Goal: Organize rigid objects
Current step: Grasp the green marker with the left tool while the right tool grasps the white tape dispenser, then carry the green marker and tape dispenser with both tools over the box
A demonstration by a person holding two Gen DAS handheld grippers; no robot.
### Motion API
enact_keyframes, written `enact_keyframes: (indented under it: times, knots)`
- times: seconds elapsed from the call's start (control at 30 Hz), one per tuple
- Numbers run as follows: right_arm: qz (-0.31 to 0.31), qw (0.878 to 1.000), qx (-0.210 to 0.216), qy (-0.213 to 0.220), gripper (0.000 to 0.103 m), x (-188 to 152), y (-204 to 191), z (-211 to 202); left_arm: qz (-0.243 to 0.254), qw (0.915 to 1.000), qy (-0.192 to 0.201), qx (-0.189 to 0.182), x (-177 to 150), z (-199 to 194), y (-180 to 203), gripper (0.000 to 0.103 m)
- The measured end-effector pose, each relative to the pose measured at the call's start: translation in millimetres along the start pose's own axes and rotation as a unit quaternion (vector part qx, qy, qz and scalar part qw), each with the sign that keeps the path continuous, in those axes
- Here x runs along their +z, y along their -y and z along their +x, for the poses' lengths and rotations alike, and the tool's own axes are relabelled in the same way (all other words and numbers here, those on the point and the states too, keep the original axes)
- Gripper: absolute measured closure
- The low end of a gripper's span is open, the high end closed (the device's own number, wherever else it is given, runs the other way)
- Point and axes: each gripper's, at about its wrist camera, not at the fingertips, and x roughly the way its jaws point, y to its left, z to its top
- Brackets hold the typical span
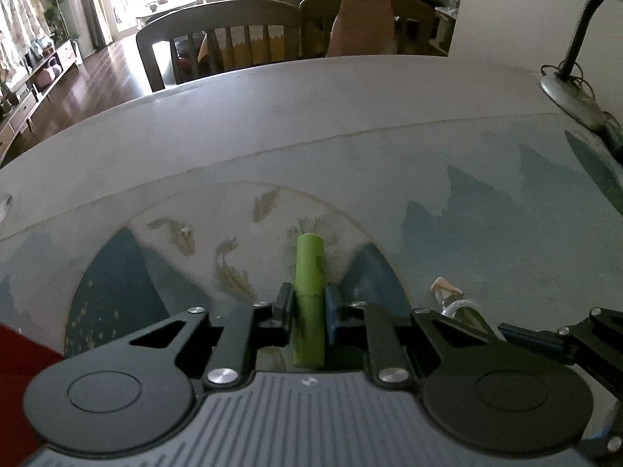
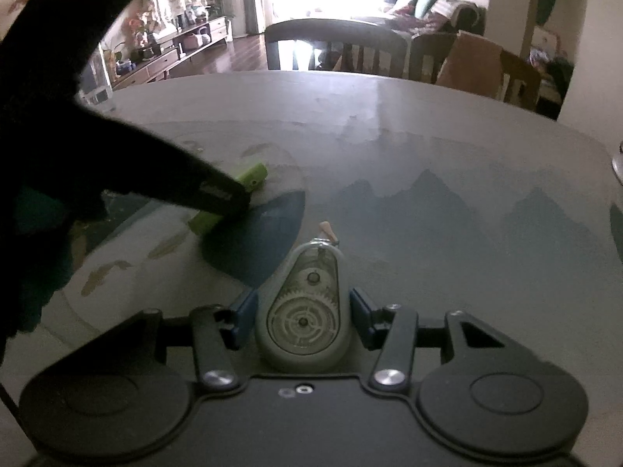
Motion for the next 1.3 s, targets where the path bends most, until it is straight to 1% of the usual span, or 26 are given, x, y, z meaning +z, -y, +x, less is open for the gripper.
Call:
enact_keyframes:
  times: [0.3,0.7,0.83,1.0,1.3]
  knots:
    - [0.009,1.000,0.015,0.010,0.052,-0.7,-13.7,-42.0,-0.014,0.9997,0.006,-0.018,-20.3,-40.9,-3.7,0.087]
    - [0.001,0.999,0.039,0.034,0.052,6.5,-49.4,-112.4,-0.030,0.9984,0.038,-0.029,-42.8,-120.9,-30.9,0.087]
    - [-0.002,0.998,0.053,0.042,0.052,13.0,-68.3,-130.8,-0.036,0.9974,0.059,-0.020,-53.5,-151.3,-47.7,0.087]
    - [-0.012,0.996,0.066,0.056,0.052,20.1,-99.6,-146.9,-0.048,0.9963,0.070,-0.016,-64.9,-181.6,-74.4,0.087]
    - [-0.047,0.993,0.084,0.075,0.052,34.0,-166.4,-157.0,-0.073,0.9937,0.085,0.000,-90.1,-222.6,-136.6,0.087]
